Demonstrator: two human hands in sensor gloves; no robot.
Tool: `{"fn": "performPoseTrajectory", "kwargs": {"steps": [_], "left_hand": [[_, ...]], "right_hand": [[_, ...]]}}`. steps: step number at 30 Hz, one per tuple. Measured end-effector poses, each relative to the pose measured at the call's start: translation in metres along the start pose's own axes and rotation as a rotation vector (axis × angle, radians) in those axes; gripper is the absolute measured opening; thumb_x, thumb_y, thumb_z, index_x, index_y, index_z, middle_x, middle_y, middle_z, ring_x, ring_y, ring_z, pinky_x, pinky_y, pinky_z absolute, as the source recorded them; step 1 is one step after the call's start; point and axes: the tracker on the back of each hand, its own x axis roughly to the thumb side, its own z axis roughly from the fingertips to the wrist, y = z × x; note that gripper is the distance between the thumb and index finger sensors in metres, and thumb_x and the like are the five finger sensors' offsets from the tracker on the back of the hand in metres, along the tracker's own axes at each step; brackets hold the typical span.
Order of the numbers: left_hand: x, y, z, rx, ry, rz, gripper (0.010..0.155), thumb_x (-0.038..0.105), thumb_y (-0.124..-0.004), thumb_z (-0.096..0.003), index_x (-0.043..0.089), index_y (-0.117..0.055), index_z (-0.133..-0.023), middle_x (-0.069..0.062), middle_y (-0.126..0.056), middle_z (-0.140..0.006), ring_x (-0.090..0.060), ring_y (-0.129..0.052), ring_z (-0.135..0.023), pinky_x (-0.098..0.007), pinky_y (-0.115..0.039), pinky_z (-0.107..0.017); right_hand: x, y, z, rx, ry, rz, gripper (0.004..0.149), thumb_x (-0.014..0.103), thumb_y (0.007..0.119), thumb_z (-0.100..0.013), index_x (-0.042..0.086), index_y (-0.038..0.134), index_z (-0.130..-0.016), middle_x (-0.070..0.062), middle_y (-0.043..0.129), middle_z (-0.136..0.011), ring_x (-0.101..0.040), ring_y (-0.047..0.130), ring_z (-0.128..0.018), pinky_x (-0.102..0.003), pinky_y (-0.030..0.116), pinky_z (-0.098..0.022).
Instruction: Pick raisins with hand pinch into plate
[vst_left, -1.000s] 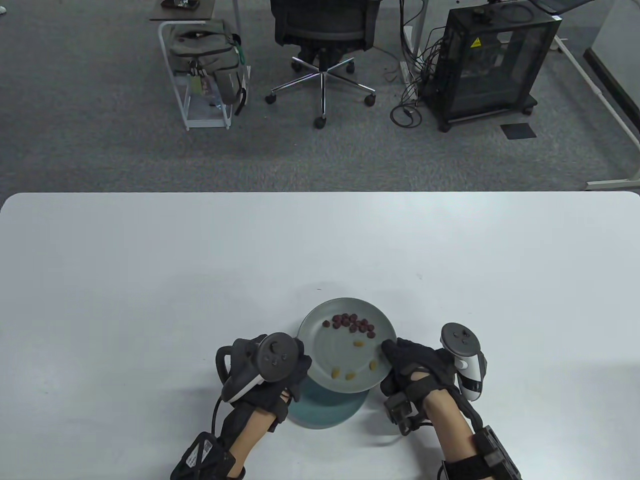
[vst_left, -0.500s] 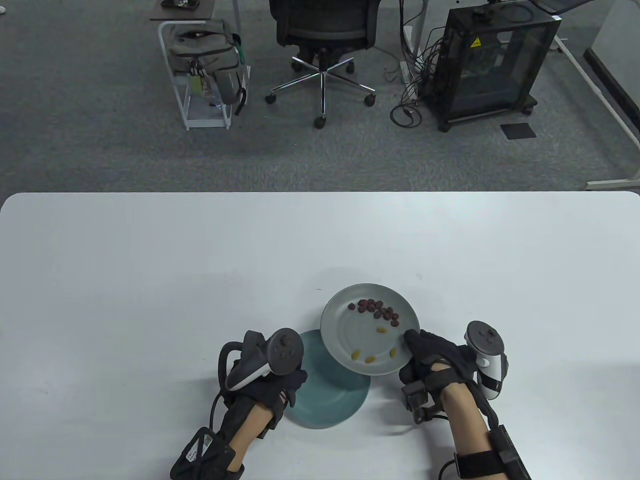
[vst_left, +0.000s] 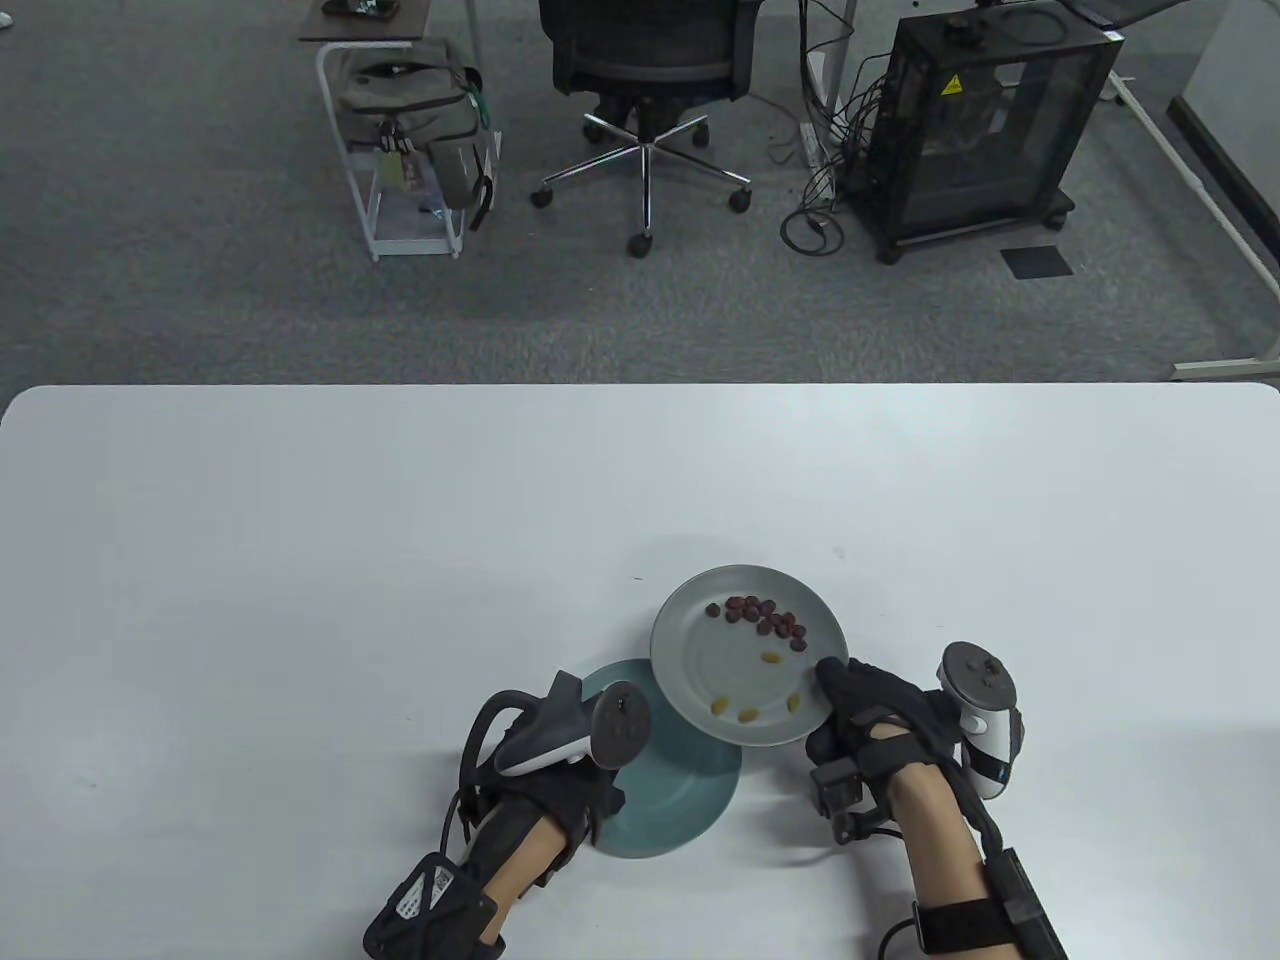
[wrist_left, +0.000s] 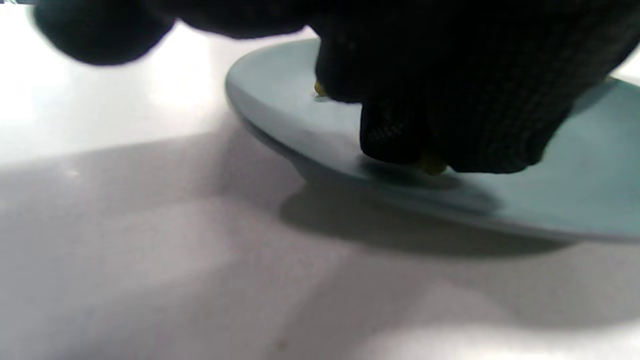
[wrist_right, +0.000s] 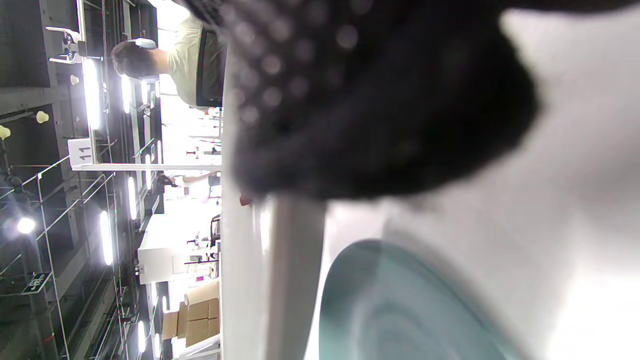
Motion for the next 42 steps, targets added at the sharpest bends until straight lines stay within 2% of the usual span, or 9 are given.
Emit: {"fn": "performPoseTrajectory", "kwargs": {"steps": [11,19,28,31,42], "left_hand": [[-0.004,0.002,0.002,0.043,0.05,-0.008,0.042,0.044,-0.102,-0.0364,0.017,-0.102,-0.068,0.005,-0.099,-0.032,-0.015,-0.092,-0.015,-0.046,-0.083,-0.026],[-0.009,0.023,0.017,0.176,0.075,0.017,0.043,0.044,-0.101,-0.037,0.017,-0.102,-0.069,0.005,-0.099,-0.032,-0.015,-0.092,-0.014,-0.046,-0.083,-0.026],[-0.013,0.041,0.03,0.292,0.044,0.068,0.042,0.049,-0.098,-0.0386,0.018,-0.103,-0.067,0.006,-0.1,-0.03,-0.014,-0.092,-0.013,-0.045,-0.084,-0.025],[-0.015,0.046,0.036,0.348,0.035,0.136,0.042,0.049,-0.098,-0.0386,0.018,-0.103,-0.066,0.006,-0.099,-0.029,-0.014,-0.091,-0.012,-0.045,-0.084,-0.024],[-0.013,0.059,0.053,0.542,0.019,0.242,0.041,0.051,-0.098,-0.0383,0.019,-0.104,-0.063,0.008,-0.098,-0.025,-0.013,-0.09,-0.009,-0.044,-0.084,-0.022]], "right_hand": [[-0.001,0.002,0.0,0.004,0.006,0.01,0.052,0.036,0.074,-0.051,-0.005,0.074,-0.084,-0.015,0.107,-0.05,-0.013,0.107,-0.004,-0.023,0.091,0.006],[0.0,0.002,0.0,0.0,0.002,0.015,0.052,0.036,0.074,-0.051,-0.005,0.074,-0.084,-0.015,0.107,-0.049,-0.013,0.107,-0.003,-0.023,0.091,0.006],[0.0,0.004,0.001,0.016,-0.002,0.016,0.052,0.036,0.074,-0.051,-0.005,0.074,-0.084,-0.015,0.107,-0.049,-0.014,0.107,-0.003,-0.023,0.091,0.006],[0.0,0.006,0.001,0.015,-0.005,0.024,0.052,0.036,0.074,-0.051,-0.005,0.074,-0.084,-0.015,0.107,-0.049,-0.013,0.107,-0.003,-0.023,0.091,0.006],[0.005,0.023,0.009,0.079,-0.029,0.012,0.052,0.036,0.074,-0.051,-0.004,0.073,-0.084,-0.015,0.107,-0.05,-0.013,0.107,-0.004,-0.023,0.091,0.006]]}}
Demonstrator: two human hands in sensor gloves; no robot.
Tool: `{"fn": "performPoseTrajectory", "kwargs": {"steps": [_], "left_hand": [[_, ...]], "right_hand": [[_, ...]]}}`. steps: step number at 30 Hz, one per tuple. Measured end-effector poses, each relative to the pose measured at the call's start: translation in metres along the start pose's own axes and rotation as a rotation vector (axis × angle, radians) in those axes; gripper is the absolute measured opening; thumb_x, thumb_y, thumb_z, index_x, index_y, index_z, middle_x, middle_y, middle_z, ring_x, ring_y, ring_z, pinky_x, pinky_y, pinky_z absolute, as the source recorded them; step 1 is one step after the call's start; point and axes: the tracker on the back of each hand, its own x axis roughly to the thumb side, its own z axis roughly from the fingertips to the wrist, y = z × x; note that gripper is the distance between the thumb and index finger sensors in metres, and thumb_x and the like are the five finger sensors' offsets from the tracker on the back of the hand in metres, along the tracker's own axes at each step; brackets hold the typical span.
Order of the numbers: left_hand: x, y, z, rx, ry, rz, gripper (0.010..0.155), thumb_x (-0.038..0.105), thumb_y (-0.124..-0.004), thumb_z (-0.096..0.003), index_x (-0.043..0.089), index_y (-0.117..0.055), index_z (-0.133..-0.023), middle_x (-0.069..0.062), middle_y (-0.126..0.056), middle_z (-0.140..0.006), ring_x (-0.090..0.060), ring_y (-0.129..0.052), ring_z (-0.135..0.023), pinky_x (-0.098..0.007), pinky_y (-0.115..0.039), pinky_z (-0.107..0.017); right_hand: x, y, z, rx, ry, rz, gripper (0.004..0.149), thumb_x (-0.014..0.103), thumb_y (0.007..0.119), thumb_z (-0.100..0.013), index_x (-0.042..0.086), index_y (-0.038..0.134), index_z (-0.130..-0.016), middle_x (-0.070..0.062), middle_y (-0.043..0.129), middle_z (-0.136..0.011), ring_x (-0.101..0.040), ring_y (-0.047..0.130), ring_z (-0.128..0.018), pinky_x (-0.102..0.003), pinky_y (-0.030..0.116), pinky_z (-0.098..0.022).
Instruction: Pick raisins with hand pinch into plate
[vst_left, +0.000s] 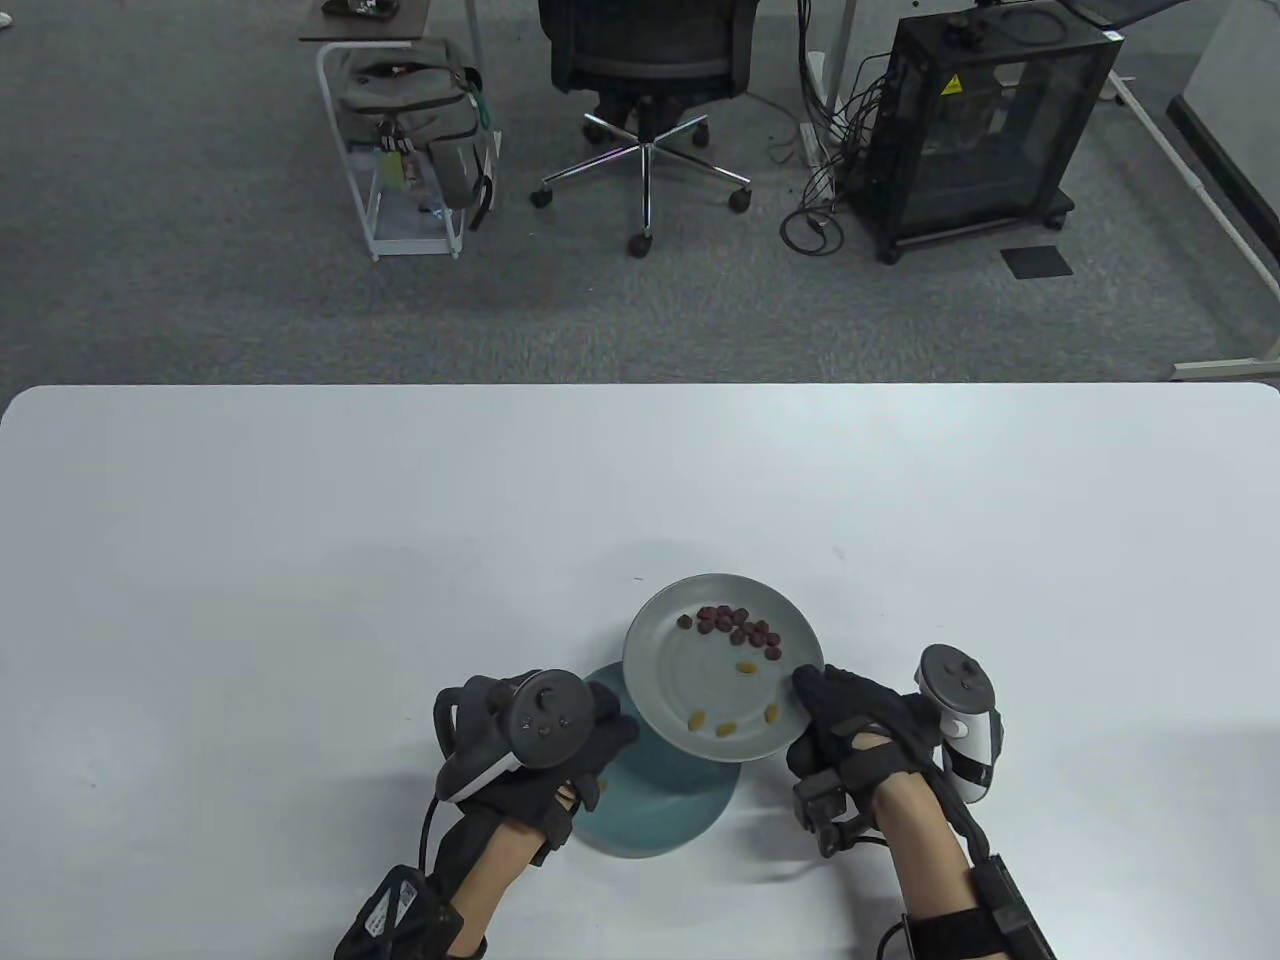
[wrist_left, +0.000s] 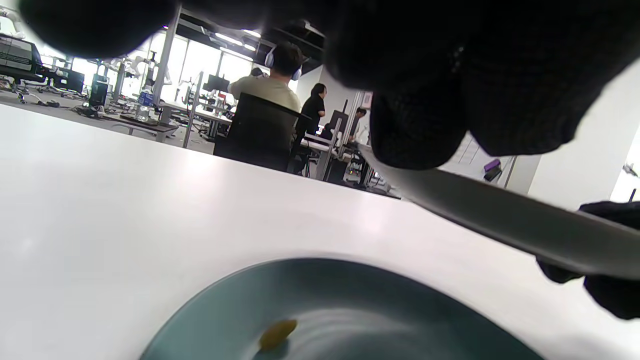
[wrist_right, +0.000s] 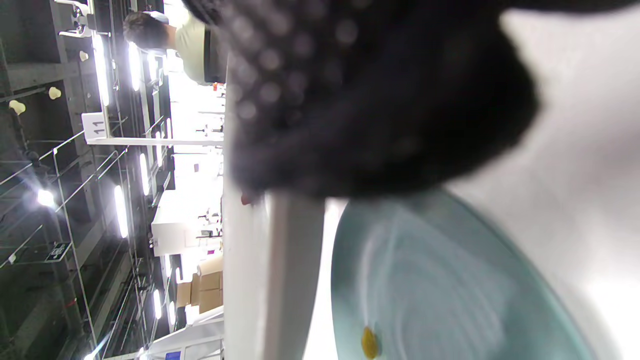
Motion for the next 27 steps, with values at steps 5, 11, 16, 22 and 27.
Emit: {"fn": "performPoseTrajectory", "kwargs": {"steps": [5,11,16,22,27], "left_hand": [[0.008,0.004,0.004,0.035,-0.009,-0.014,0.041,0.051,-0.098,-0.0384,0.019,-0.104,-0.063,0.008,-0.098,-0.026,-0.013,-0.09,-0.01,-0.044,-0.084,-0.022],[0.016,-0.002,0.005,0.012,-0.015,-0.028,0.042,0.05,-0.098,-0.0383,0.018,-0.103,-0.066,0.006,-0.098,-0.029,-0.014,-0.09,-0.013,-0.045,-0.083,-0.024],[0.021,-0.007,0.006,-0.002,0.012,-0.042,0.043,0.049,-0.099,-0.0385,0.017,-0.103,-0.066,0.005,-0.098,-0.029,-0.015,-0.09,-0.012,-0.045,-0.083,-0.024],[0.026,-0.012,0.007,-0.019,0.04,-0.074,0.045,0.049,-0.099,-0.0386,0.016,-0.102,-0.068,0.005,-0.098,-0.031,-0.015,-0.09,-0.013,-0.046,-0.082,-0.024],[0.027,-0.015,0.007,-0.03,0.049,-0.082,0.047,0.051,-0.098,-0.0388,0.016,-0.102,-0.07,0.004,-0.098,-0.032,-0.016,-0.09,-0.014,-0.046,-0.082,-0.025]], "right_hand": [[0.001,0.011,0.003,0.012,-0.006,0.029,0.052,0.036,0.073,-0.051,-0.004,0.073,-0.084,-0.015,0.107,-0.05,-0.013,0.107,-0.004,-0.023,0.091,0.006],[0.003,0.025,0.006,0.03,-0.014,0.059,0.052,0.036,0.073,-0.051,-0.004,0.073,-0.085,-0.014,0.107,-0.05,-0.013,0.107,-0.004,-0.023,0.091,0.005],[0.004,0.033,0.008,0.04,-0.02,0.069,0.052,0.036,0.073,-0.051,-0.004,0.073,-0.085,-0.014,0.107,-0.05,-0.013,0.107,-0.004,-0.023,0.091,0.005],[0.003,0.038,0.008,0.067,-0.015,0.053,0.052,0.036,0.073,-0.051,-0.004,0.073,-0.085,-0.014,0.107,-0.051,-0.013,0.107,-0.005,-0.023,0.091,0.005],[0.002,0.039,0.008,0.071,-0.016,0.054,0.052,0.036,0.073,-0.052,-0.004,0.073,-0.085,-0.014,0.107,-0.051,-0.013,0.107,-0.005,-0.023,0.091,0.005]]}}
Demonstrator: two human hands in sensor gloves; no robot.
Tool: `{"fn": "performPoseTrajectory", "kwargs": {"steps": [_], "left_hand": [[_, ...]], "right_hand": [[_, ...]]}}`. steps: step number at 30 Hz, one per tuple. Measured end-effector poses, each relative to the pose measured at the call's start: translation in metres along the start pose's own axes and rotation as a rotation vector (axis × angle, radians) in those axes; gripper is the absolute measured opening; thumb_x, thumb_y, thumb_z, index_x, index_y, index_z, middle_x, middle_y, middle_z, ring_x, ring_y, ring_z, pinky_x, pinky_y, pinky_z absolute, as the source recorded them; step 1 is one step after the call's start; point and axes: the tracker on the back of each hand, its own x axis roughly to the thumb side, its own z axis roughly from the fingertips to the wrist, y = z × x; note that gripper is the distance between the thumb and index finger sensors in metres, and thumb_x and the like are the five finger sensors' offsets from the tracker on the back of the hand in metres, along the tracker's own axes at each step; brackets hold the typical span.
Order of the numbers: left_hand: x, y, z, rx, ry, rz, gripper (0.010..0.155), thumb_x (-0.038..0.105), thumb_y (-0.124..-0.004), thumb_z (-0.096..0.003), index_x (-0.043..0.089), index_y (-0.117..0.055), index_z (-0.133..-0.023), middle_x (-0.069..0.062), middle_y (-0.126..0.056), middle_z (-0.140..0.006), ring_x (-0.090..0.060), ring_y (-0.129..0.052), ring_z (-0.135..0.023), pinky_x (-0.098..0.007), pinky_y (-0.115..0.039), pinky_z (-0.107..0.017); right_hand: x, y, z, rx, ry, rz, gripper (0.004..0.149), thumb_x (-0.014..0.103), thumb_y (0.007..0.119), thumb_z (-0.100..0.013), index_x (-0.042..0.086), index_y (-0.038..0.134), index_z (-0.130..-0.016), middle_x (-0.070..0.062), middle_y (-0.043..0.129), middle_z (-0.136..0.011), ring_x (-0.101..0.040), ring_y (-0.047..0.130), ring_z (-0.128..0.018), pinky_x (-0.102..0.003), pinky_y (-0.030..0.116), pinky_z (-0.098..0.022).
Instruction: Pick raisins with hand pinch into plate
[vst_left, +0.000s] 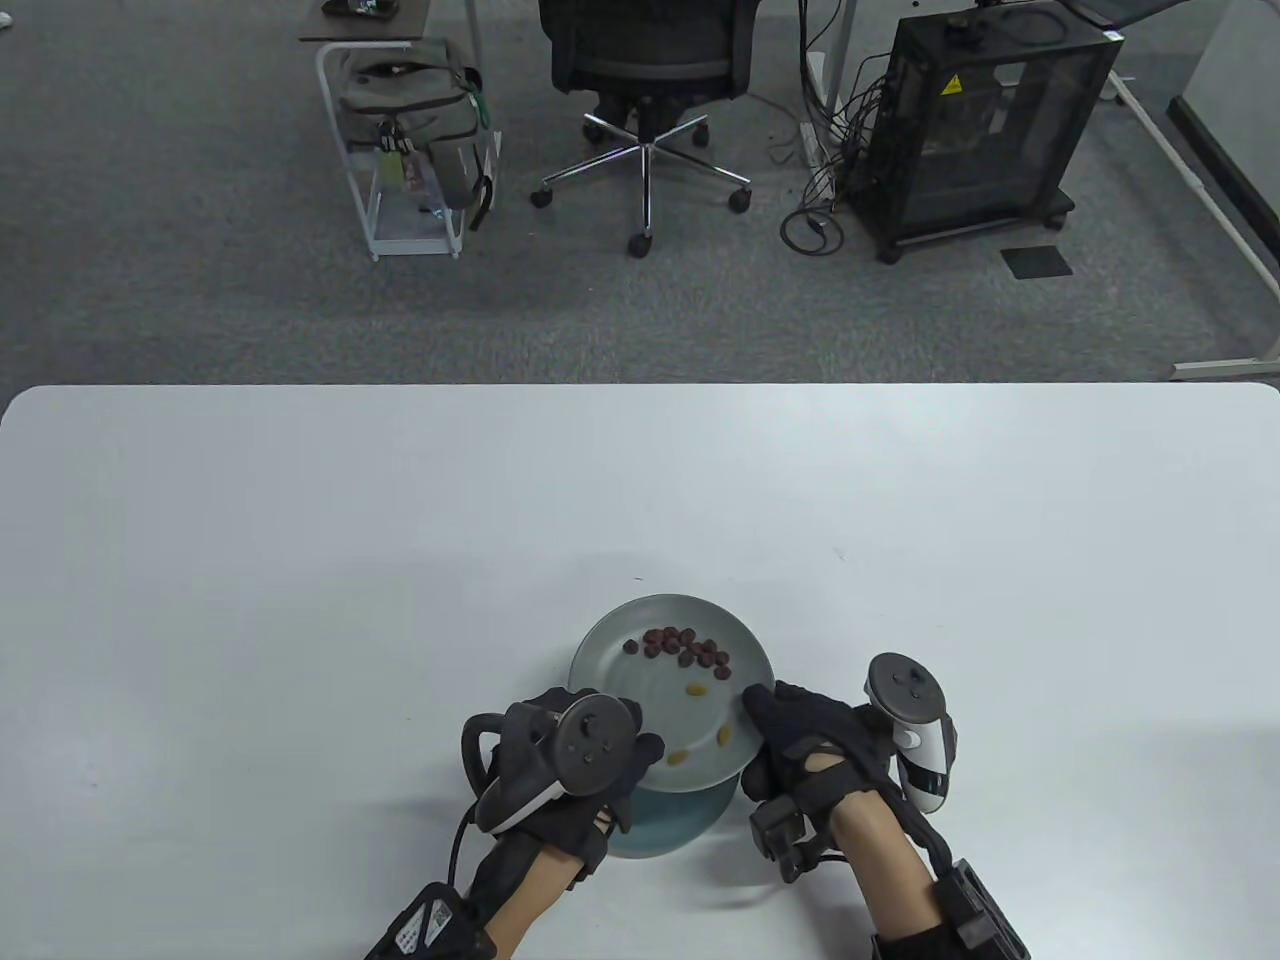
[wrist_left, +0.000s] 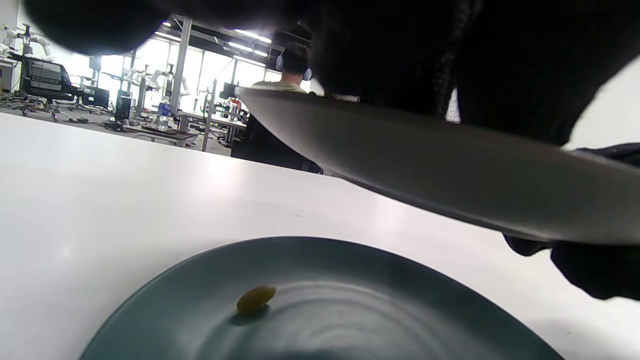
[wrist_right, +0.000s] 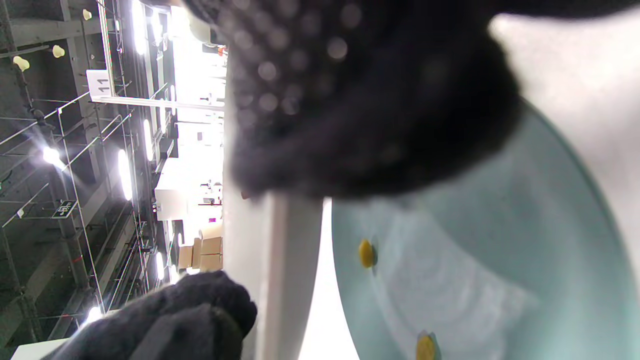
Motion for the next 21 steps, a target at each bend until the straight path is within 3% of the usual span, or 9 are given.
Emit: {"fn": "performPoseTrajectory", "kwargs": {"steps": [21], "left_hand": [[0.011,-0.006,0.001,0.009,-0.002,-0.091,0.041,0.045,-0.103,-0.0362,0.018,-0.105,-0.067,0.003,-0.098,-0.027,-0.016,-0.09,-0.012,-0.047,-0.082,-0.024]], "right_hand": [[0.0,0.002,0.0,0.008,0.0,-0.007,0.053,0.035,0.074,-0.051,-0.005,0.072,-0.085,-0.016,0.106,-0.052,-0.013,0.107,-0.006,-0.022,0.091,0.005]]}}
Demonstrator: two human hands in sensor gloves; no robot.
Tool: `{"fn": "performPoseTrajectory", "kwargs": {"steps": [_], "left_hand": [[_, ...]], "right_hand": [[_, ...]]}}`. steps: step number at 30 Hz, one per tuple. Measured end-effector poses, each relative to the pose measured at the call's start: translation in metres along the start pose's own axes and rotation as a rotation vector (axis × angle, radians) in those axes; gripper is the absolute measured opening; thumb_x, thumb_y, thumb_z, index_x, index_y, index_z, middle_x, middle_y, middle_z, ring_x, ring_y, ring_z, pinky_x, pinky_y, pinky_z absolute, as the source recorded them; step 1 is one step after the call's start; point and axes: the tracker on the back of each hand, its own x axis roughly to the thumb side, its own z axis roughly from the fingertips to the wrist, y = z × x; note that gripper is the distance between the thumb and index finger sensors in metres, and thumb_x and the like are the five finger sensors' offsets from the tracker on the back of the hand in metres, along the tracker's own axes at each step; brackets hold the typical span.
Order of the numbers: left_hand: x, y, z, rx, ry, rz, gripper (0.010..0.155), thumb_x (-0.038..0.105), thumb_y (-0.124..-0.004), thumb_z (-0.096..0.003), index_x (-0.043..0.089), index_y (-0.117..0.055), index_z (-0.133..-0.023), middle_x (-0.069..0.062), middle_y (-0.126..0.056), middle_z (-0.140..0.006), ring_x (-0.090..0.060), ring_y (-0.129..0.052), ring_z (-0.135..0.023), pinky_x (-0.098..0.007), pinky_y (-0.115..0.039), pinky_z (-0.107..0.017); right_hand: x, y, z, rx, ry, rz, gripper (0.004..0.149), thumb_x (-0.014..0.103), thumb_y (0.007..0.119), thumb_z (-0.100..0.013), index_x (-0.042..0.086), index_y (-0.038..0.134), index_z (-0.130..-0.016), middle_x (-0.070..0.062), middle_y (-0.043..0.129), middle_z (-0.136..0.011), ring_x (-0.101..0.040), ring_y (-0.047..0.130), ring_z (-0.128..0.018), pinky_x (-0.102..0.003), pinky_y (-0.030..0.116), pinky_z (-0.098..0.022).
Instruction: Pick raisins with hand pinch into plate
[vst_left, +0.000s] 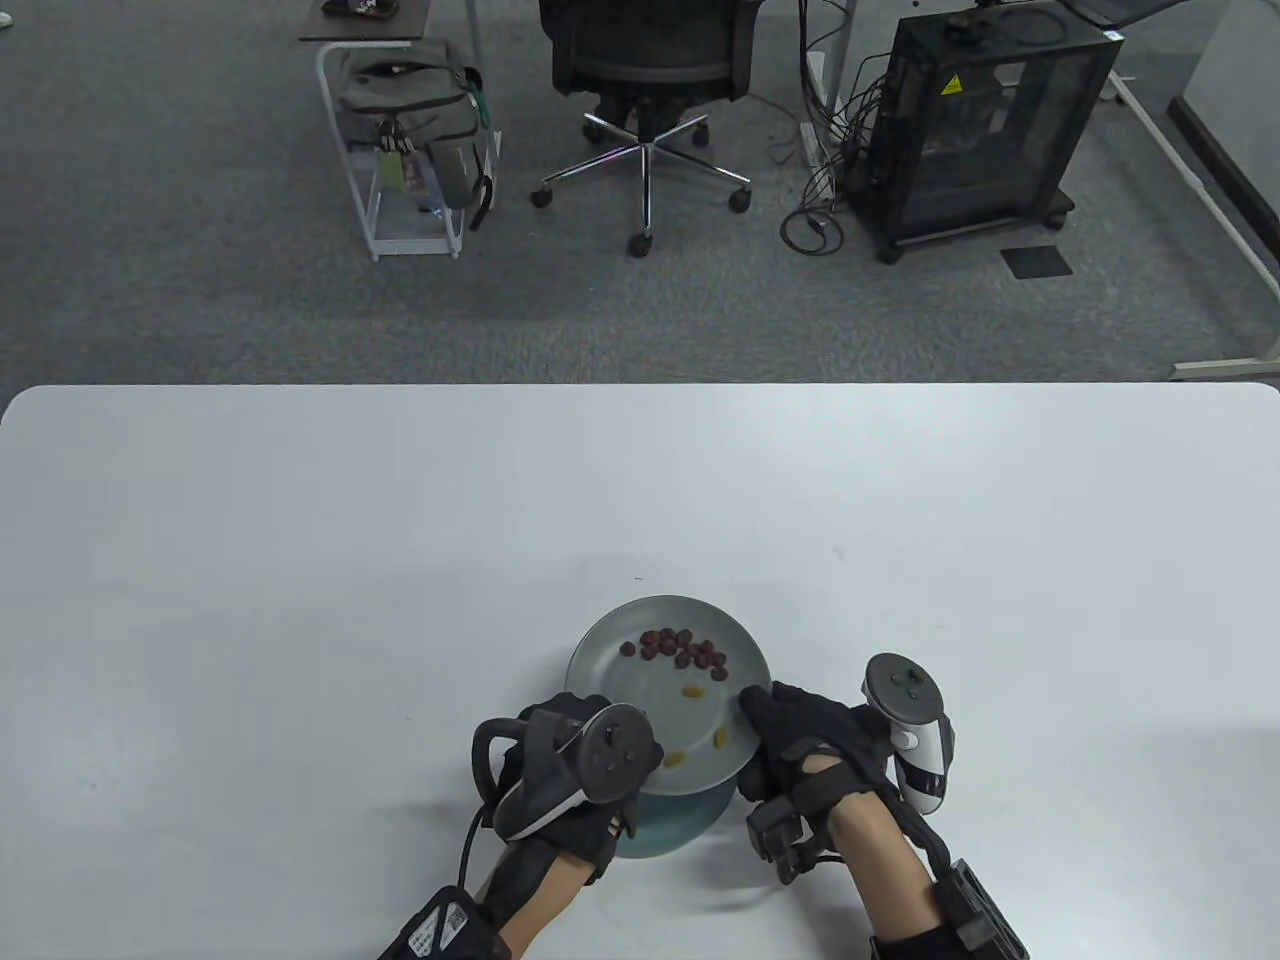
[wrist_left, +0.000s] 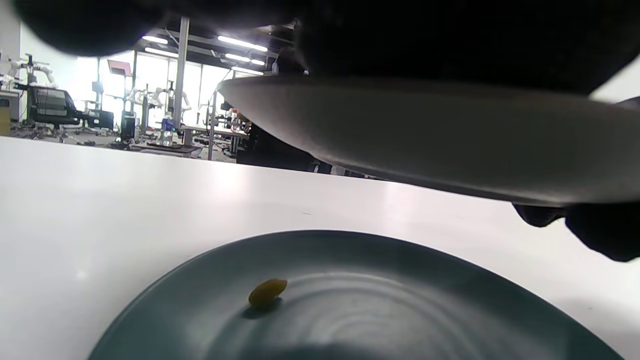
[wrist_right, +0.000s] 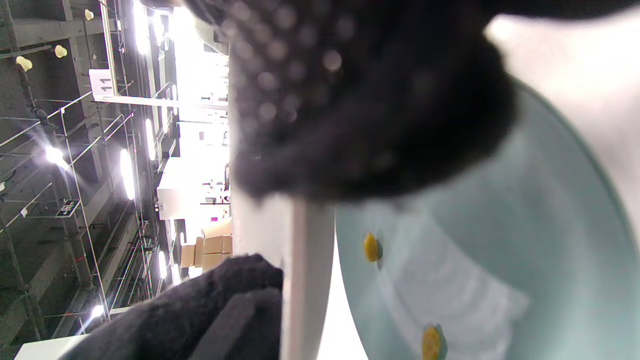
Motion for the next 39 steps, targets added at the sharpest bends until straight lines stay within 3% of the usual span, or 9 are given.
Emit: {"fn": "performPoseTrajectory", "kwargs": {"steps": [13,29,39], "left_hand": [[0.005,-0.001,-0.003,-0.023,-0.066,-0.063,0.039,0.045,-0.104,-0.0352,0.02,-0.106,-0.065,0.004,-0.098,-0.028,-0.017,-0.09,-0.013,-0.047,-0.082,-0.026],[-0.007,-0.01,-0.012,-0.197,-0.064,0.069,0.045,0.043,-0.103,-0.0356,0.012,-0.1,-0.068,0.002,-0.096,-0.032,-0.019,-0.09,-0.015,-0.051,-0.08,-0.027],[-0.01,-0.003,-0.01,-0.134,-0.065,0.09,0.044,0.044,-0.103,-0.0349,0.013,-0.101,-0.066,0.003,-0.097,-0.031,-0.019,-0.09,-0.015,-0.05,-0.081,-0.027]], "right_hand": [[0.0,0.001,-0.001,0.034,0.0,-0.002,0.053,0.035,0.074,-0.051,-0.006,0.071,-0.085,-0.017,0.106,-0.053,-0.013,0.108,-0.006,-0.022,0.092,0.005],[0.0,0.007,-0.003,0.069,-0.009,0.025,0.054,0.034,0.074,-0.051,-0.006,0.07,-0.086,-0.019,0.105,-0.053,-0.013,0.108,-0.006,-0.022,0.092,0.004],[0.002,0.005,-0.001,0.006,-0.009,0.074,0.052,0.034,0.073,-0.051,-0.004,0.072,-0.085,-0.016,0.107,-0.052,-0.014,0.108,-0.006,-0.023,0.092,0.005]]}}
